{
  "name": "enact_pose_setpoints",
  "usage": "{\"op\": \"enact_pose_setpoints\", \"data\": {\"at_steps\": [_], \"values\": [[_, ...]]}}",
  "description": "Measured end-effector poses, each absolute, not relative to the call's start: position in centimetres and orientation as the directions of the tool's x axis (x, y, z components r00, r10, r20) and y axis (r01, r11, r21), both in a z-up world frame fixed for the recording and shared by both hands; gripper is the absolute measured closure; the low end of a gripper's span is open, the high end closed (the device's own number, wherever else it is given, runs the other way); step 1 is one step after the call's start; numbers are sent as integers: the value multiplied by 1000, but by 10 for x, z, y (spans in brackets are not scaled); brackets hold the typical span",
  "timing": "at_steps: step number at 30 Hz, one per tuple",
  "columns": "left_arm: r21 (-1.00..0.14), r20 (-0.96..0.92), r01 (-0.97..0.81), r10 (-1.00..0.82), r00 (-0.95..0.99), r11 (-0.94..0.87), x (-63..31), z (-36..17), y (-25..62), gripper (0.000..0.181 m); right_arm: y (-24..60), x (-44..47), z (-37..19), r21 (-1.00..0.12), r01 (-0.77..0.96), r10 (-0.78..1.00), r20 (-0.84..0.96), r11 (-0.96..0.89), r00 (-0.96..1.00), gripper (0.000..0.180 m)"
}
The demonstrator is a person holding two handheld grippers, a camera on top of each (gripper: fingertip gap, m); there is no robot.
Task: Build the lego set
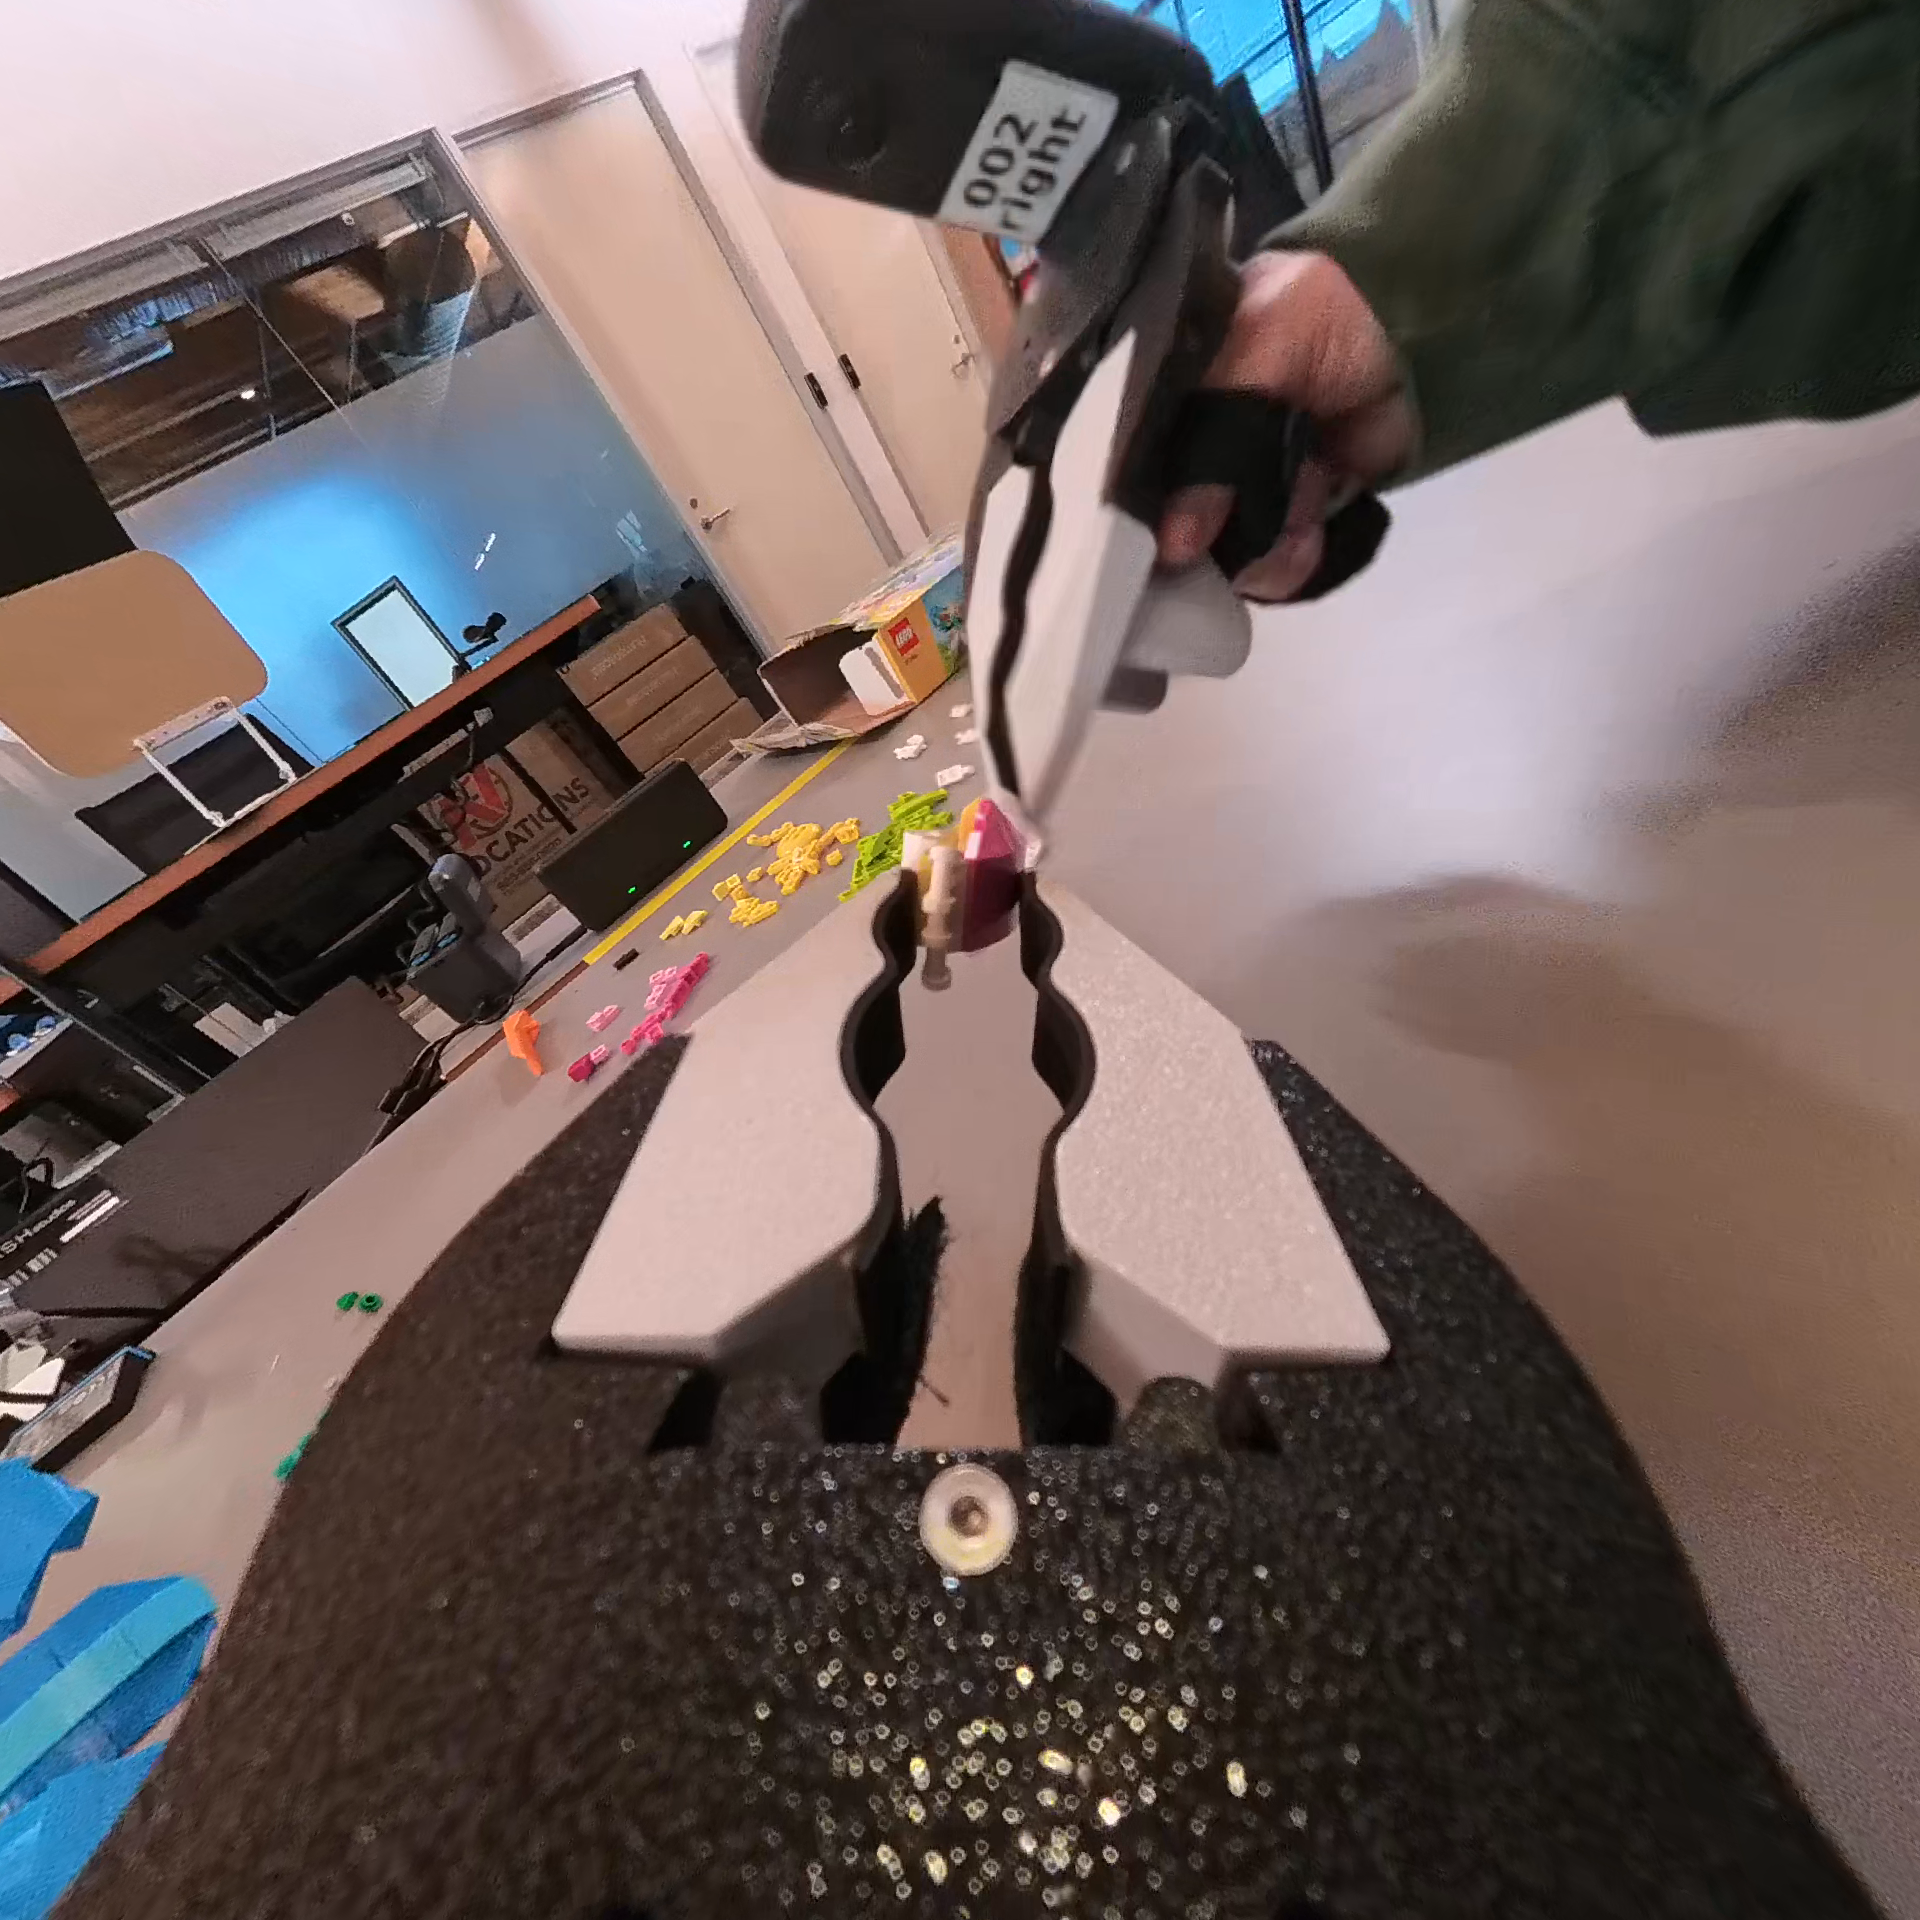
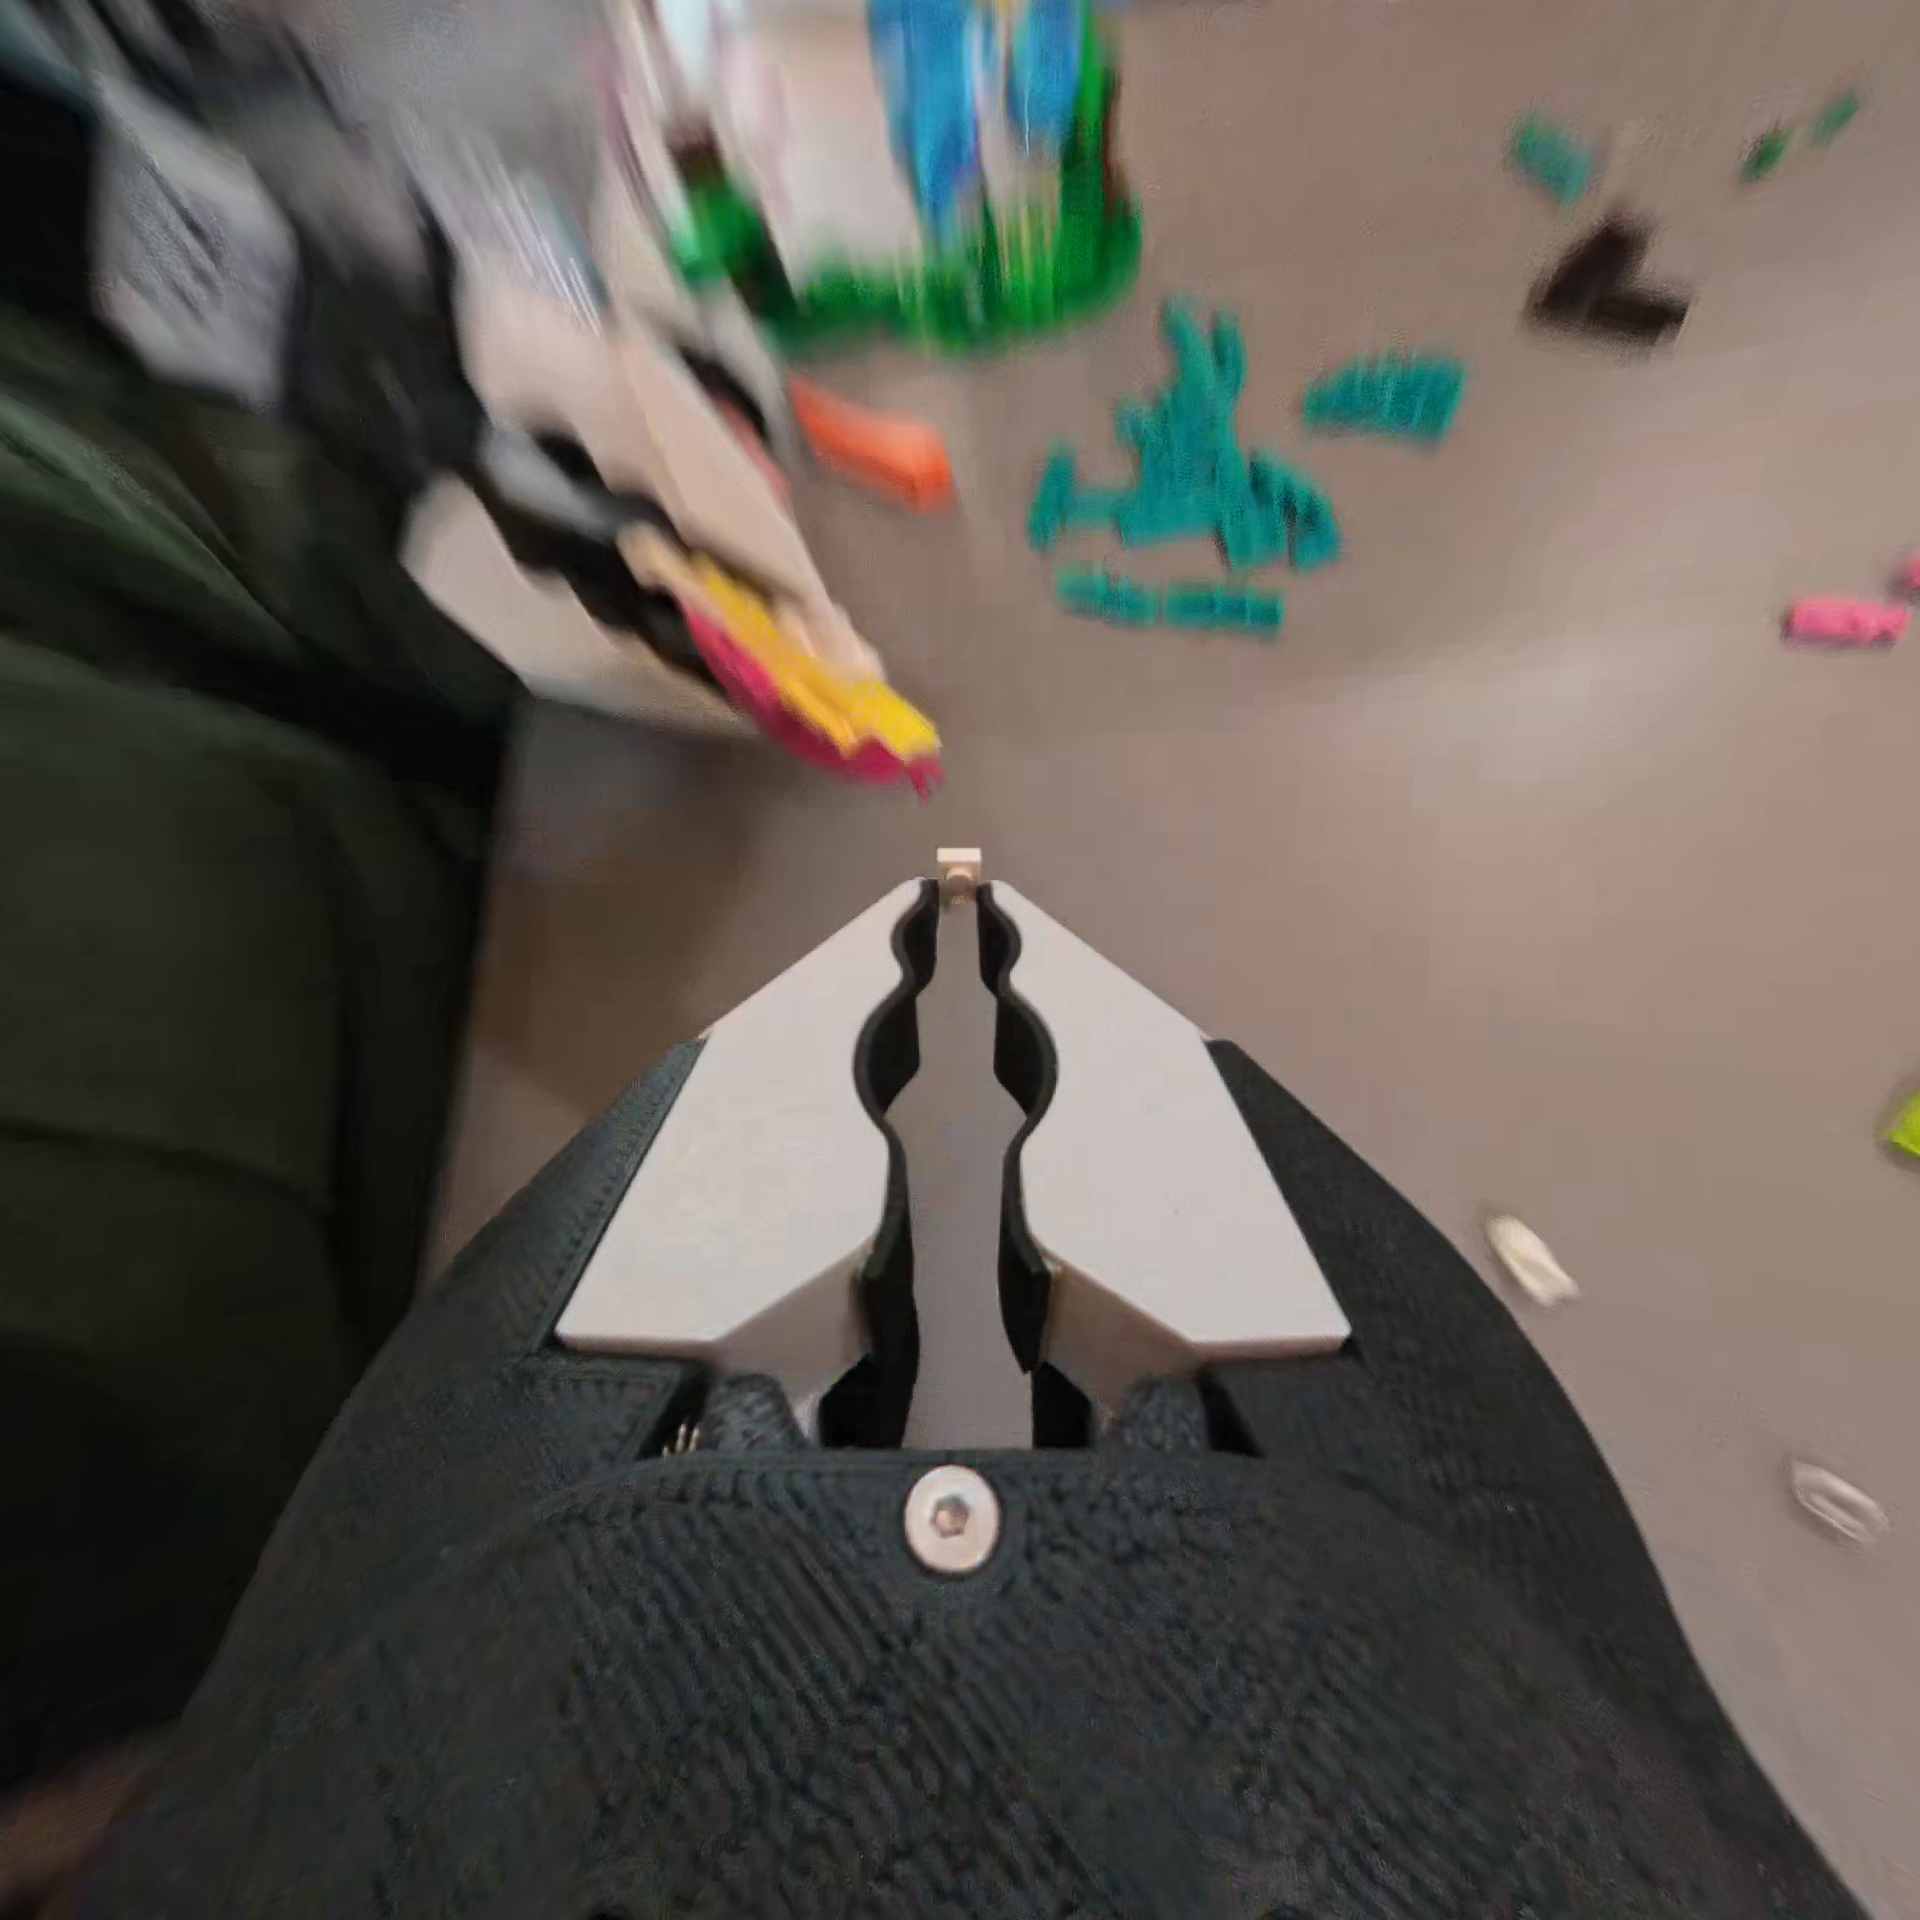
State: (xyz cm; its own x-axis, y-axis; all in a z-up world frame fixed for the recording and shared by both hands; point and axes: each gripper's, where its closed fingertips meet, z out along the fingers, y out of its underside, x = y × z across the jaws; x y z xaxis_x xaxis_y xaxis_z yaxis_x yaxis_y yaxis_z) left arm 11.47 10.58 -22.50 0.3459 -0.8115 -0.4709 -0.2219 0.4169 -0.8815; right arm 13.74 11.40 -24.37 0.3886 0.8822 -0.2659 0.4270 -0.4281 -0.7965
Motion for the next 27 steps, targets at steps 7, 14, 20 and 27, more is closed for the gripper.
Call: {"op": "enact_pose_setpoints", "data": {"at_steps": [7,14,20,27], "values": [[-849,-526,-156,-781,337,504,115,-211,93,164,103,107,-194,-865,-96,842,-502,-493,198,174],[-800,-583,-125,-710,395,587,107,-197,89,164,99,108,-185,-860,-150,856,-506,-489,111,174],[-798,-582,-130,-697,420,588,104,-195,91,164,101,121,-183,-894,-126,885,-446,-431,135,174],[-823,-552,-162,-697,458,545,98,-197,103,164,115,158,-275,-850,329,883,-283,-412,375,174]]}}
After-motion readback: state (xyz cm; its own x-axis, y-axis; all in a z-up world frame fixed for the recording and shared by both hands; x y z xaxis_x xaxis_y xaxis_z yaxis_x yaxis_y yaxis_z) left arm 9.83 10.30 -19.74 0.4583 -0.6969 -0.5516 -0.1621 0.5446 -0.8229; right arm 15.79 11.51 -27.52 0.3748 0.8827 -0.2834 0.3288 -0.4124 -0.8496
